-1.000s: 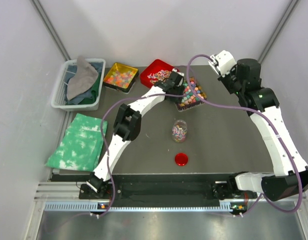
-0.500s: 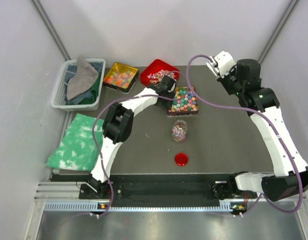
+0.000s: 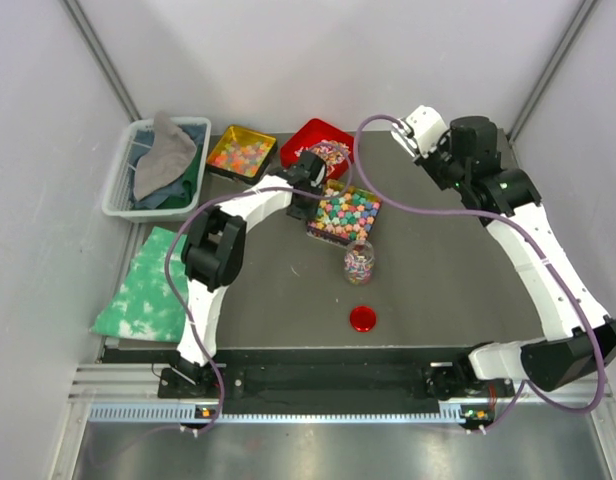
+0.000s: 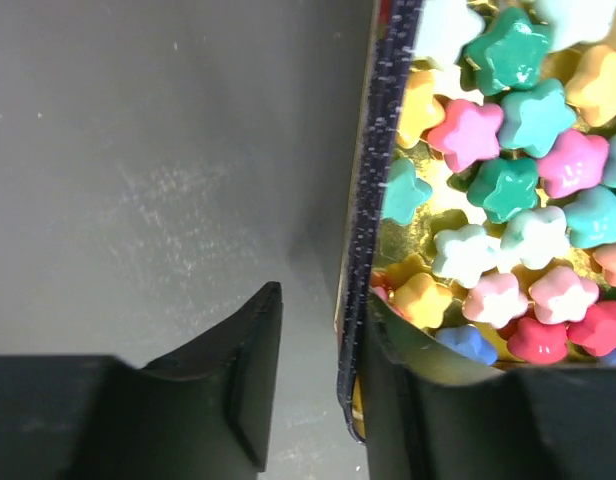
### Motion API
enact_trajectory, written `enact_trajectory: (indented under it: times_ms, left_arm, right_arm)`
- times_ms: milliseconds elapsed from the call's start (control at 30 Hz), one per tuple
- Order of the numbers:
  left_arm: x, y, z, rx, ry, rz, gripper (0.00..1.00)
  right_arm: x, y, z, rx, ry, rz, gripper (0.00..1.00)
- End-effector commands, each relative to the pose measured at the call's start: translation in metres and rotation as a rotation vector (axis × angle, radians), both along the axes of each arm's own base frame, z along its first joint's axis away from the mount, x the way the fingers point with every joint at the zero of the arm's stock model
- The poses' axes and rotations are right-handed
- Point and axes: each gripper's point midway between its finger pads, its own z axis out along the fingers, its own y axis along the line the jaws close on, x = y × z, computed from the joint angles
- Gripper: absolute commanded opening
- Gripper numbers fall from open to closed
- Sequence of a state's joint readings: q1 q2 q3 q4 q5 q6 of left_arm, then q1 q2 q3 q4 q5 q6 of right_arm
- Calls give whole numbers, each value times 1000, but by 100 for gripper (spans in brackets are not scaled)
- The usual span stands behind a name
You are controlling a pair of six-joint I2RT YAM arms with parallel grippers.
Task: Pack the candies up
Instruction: Move the storage box to the center of the board.
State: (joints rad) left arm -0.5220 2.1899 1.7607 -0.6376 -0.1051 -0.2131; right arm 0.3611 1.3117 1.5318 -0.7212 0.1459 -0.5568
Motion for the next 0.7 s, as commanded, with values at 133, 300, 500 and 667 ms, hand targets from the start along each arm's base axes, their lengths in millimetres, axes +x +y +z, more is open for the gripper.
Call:
enact_trajectory:
  times_ms: [133,300,500,667]
  left_arm:
    - [-1,19,38,0,-80,11,29]
    - [-5,34,37,19,-78,18,20]
    - [0,63,42,55,-99,68,13]
    - [6,94,38,52,-93,139,7]
  right_arm:
    - [5,20,23,13,-55,42,0]
    - [6,45,6,-23,-3,122,0]
    - [8,72,-2,-62,18,190,0]
    - [13,84,1,-67,9,214,0]
